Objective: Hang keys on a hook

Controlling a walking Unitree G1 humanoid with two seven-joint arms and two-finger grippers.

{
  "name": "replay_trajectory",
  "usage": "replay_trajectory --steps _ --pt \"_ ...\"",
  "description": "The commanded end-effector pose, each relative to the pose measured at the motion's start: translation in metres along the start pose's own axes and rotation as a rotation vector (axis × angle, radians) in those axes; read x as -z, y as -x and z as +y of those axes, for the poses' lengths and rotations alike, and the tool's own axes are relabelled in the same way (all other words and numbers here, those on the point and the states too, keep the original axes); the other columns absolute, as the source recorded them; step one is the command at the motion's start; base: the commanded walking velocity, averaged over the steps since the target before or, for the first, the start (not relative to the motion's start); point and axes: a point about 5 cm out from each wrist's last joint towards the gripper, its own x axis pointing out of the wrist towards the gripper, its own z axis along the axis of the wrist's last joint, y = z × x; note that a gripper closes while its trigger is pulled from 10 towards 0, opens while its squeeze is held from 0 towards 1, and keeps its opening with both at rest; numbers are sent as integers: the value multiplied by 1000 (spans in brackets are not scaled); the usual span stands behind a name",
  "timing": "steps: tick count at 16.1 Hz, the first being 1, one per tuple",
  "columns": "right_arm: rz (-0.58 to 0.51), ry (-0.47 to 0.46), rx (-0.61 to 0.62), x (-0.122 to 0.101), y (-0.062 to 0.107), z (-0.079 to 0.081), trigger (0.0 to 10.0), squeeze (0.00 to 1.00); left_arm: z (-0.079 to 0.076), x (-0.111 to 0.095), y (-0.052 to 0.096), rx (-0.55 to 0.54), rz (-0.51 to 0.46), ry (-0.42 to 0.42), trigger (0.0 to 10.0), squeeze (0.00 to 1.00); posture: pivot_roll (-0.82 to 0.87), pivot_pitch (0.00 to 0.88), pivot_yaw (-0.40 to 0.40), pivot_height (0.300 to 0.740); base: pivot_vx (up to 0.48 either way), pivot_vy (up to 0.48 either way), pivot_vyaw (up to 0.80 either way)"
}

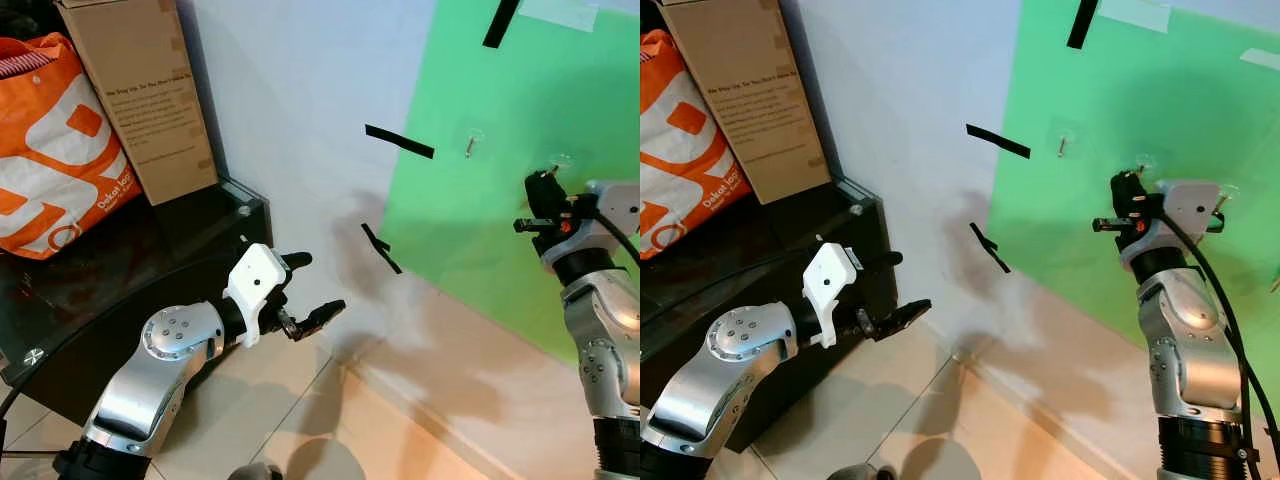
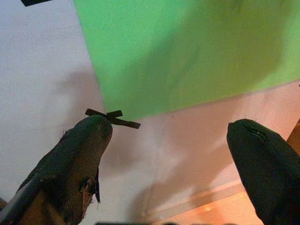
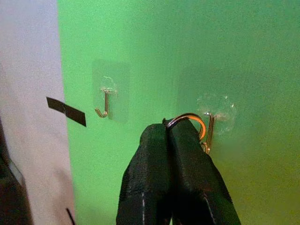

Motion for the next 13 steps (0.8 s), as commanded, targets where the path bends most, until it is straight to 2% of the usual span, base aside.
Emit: replay_trajectory --steps 1,4,6,8,9,10,12,13 --pt "-17 47 -24 -3 0 1 10000 0 1 -3 -1 0 1 -25 10000 0 1 0 8 740 0 0 0" --pt "11 87 -112 3 5 7 10000 0 0 -2 -1 5 4 -29 10000 0 -2 0 11 740 0 0 0" --pt "104 174 -213 20 13 17 10000 0 -1 -2 -1 10 7 -30 10000 0 -6 0 12 740 0 0 0" --pt "100 153 -213 22 14 18 10000 0 -1 -2 -1 12 7 -31 10000 0 -4 0 11 740 0 0 0" --pt "33 66 -262 12 15 24 10000 0 -1 -2 -1 11 7 -31 10000 0 -4 0 10 740 0 0 0" --pt "-16 -78 -349 4 18 33 10000 0 -1 -2 -1 10 7 -31 10000 0 -4 0 10 740 0 0 0" --pt "-42 -201 -473 -2 25 42 10000 0 -1 -2 -1 10 8 -31 10000 0 -6 0 12 740 0 0 0" --pt "-30 -345 -621 -5 35 49 10000 0 -1 -2 -1 12 8 -31 10000 0 -6 0 11 740 0 0 0"
